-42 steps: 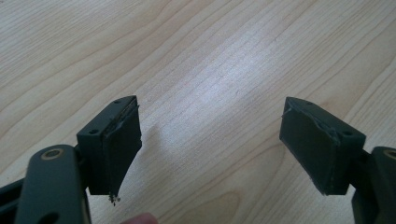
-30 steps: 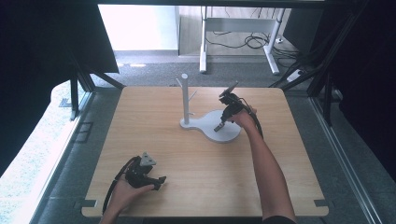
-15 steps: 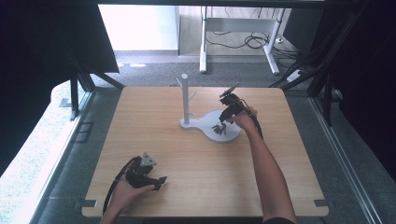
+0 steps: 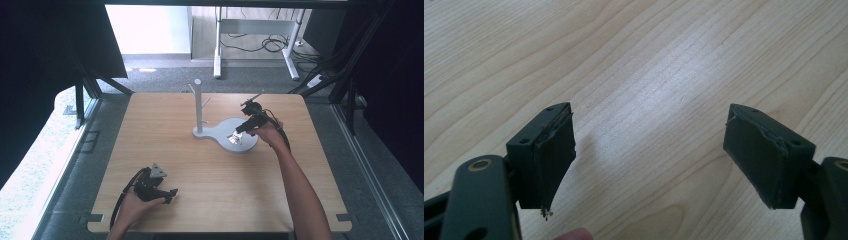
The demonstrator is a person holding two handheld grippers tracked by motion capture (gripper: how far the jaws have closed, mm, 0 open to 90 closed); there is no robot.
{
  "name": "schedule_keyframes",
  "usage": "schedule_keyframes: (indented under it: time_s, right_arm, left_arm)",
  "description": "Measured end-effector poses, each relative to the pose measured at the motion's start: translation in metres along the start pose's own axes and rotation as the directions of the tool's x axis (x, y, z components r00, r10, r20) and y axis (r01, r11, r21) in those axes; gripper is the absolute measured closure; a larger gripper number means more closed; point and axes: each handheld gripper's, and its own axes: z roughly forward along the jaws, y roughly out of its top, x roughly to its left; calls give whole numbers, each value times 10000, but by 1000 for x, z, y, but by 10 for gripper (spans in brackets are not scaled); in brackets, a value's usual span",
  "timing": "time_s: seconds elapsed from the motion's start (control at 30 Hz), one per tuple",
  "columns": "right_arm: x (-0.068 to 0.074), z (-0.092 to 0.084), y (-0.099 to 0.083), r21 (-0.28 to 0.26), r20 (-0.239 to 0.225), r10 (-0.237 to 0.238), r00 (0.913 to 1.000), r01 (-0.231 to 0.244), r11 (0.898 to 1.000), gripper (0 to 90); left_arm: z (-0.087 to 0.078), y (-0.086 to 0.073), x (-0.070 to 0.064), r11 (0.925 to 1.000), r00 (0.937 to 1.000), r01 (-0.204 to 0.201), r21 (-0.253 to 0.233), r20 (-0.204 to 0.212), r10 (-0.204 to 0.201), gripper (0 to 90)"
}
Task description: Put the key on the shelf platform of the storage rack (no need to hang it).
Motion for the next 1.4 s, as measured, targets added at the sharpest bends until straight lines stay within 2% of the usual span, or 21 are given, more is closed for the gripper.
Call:
schedule_keyframes:
  time_s: [0.13, 0.43, 0.53, 0.73, 0.97, 1.03, 1.1, 1.17, 1.2, 1.27, 1.4]
  right_arm:
    - [5, -12, -16, -311, -97, -267, 9996, 264, 9992, 556]
    - [11, -28, -72, -686, -244, -646, 9976, 628, 9957, 553]
    - [15, -32, -92, -857, -416, -642, 9971, 605, 9945, 552]
    - [22, -40, -130, -1358, -471, -600, 9971, 531, 9893, 552]
    - [31, -42, -171, -1710, -714, -465, 9964, 337, 9847, 552]
    - [33, -41, -181, -1738, -774, -467, 9959, 326, 9842, 552]
    - [36, -40, -189, -1778, -602, -427, 9973, 314, 9836, 551]
    - [39, -40, -197, -1982, -617, -387, 9973, 258, 9798, 552]
    - [40, -39, -201, -1968, -669, -331, 9972, 193, 9803, 552]
    - [43, -38, -206, -1741, -580, -510, 9970, 402, 9839, 546]
    - [42, -33, -213, -1772, -488, -371, 9981, 279, 9838, 544]
  left_arm:
    - [-1, 0, -1, 10000, 10000, -36, -12, -14, 36, 211]
    - [0, 0, 0, 10000, 10000, -9, 19, -42, 9, 211]
    - [0, 0, 0, 10000, 10000, -76, -8, -55, 76, 211]
    - [-1, 0, 0, 10000, 10000, 4, -7, -91, -4, 211]
    - [1, 0, 0, 10000, 10000, -3, 39, -96, 4, 211]
    - [1, 0, 1, 10000, 9999, 15, 38, -101, -15, 211]
    - [1, 0, 1, 10000, 9999, 19, 48, -112, -18, 211]
    - [1, 0, 1, 10000, 9999, 24, 71, -113, -23, 211]
    - [2, 0, 1, 10000, 9999, 22, 78, -120, -21, 211]
    - [2, -1, 1, 9999, 9999, 13, 101, -119, -12, 211]
    - [2, 0, 0, 10000, 9999, 21, 95, -114, -20, 211]
